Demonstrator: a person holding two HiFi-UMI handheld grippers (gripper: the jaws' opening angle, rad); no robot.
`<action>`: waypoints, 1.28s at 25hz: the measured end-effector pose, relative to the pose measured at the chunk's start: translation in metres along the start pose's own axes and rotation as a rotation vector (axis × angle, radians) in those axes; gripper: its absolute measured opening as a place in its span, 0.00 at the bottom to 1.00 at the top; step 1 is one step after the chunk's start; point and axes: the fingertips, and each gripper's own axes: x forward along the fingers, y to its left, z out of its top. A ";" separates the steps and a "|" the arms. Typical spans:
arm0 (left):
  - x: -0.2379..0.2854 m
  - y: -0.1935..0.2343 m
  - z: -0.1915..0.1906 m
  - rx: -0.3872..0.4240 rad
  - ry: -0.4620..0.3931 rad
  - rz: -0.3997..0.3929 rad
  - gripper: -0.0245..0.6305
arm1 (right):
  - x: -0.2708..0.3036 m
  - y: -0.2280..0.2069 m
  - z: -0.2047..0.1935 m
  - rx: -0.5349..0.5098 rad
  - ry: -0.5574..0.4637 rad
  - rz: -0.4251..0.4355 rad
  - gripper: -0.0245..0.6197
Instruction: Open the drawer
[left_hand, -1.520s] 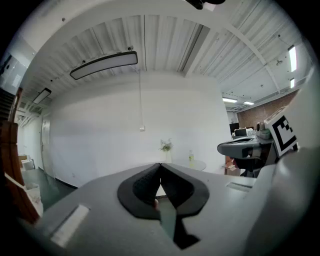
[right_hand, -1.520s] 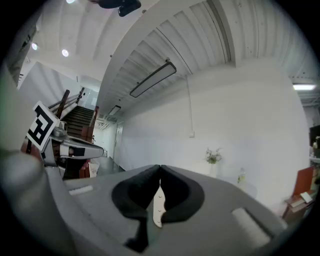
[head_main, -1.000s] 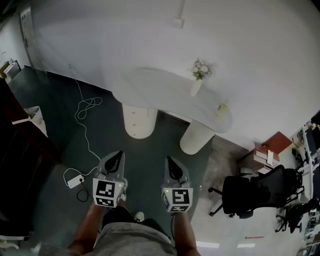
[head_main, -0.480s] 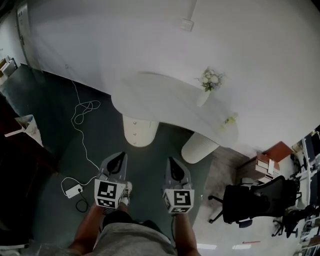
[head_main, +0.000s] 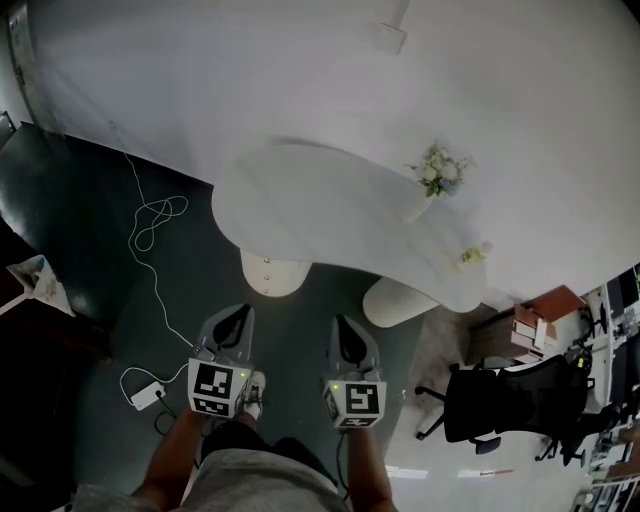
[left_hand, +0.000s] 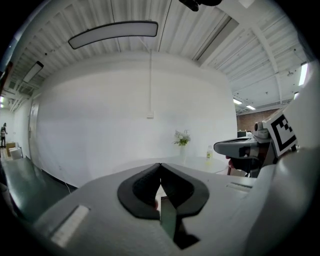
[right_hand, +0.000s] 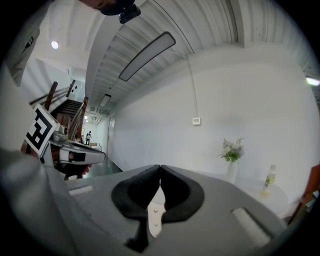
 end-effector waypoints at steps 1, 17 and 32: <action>0.008 0.007 -0.002 -0.004 0.006 -0.005 0.05 | 0.011 0.000 -0.002 0.000 0.004 -0.001 0.04; 0.111 0.069 -0.072 -0.033 0.090 -0.043 0.05 | 0.133 -0.010 -0.061 0.017 0.069 -0.022 0.04; 0.207 0.063 -0.233 -0.082 0.152 0.034 0.05 | 0.207 -0.044 -0.233 0.089 0.114 0.032 0.04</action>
